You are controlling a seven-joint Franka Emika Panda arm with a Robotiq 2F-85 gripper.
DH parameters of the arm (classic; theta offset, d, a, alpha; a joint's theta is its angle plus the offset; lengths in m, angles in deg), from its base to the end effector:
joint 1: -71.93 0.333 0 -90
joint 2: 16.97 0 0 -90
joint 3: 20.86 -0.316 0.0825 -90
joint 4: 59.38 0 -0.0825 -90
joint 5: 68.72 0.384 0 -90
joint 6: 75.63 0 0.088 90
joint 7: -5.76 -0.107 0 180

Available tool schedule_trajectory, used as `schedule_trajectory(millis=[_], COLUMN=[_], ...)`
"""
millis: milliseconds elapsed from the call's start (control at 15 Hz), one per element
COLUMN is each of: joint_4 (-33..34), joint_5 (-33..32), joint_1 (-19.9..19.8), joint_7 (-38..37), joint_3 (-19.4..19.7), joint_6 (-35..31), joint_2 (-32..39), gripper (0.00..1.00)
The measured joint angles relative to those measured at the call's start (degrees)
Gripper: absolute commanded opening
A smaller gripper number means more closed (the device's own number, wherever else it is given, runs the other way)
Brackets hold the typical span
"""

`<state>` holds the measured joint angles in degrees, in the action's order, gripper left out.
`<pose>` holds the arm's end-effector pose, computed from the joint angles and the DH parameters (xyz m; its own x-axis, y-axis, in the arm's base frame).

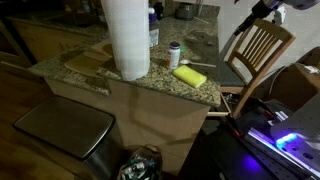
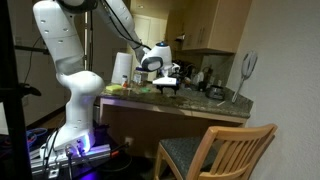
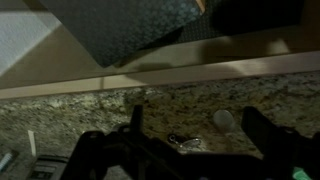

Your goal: Pick up the spoon from the counter and place it on the green object

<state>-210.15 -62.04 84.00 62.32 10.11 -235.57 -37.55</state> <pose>0.4205 -0.1493 0.4003 0.7368 0.5022 0.4526 0.4609 -0.8629 0.2073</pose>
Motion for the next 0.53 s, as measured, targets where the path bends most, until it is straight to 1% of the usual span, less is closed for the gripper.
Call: schedule_trajectory(millis=[67,133,200,333,533], joint_4=[0.00,0.00,0.00,0.00,0.00], joint_5=[2.08,3.40,3.73,3.74,3.81], joint_1=[3.03,5.25,6.38,7.03,7.48], joint_7=[4.16,7.35,9.02,10.28,10.35], joint_3=[2.66,4.84,6.30,7.60,8.01], joint_6=[-0.02,0.06,0.23,0.36,0.21], joint_2=[-0.48,-0.96,-1.25,-1.55,-1.17], gripper=[1.00,1.00,1.00,1.00,1.00])
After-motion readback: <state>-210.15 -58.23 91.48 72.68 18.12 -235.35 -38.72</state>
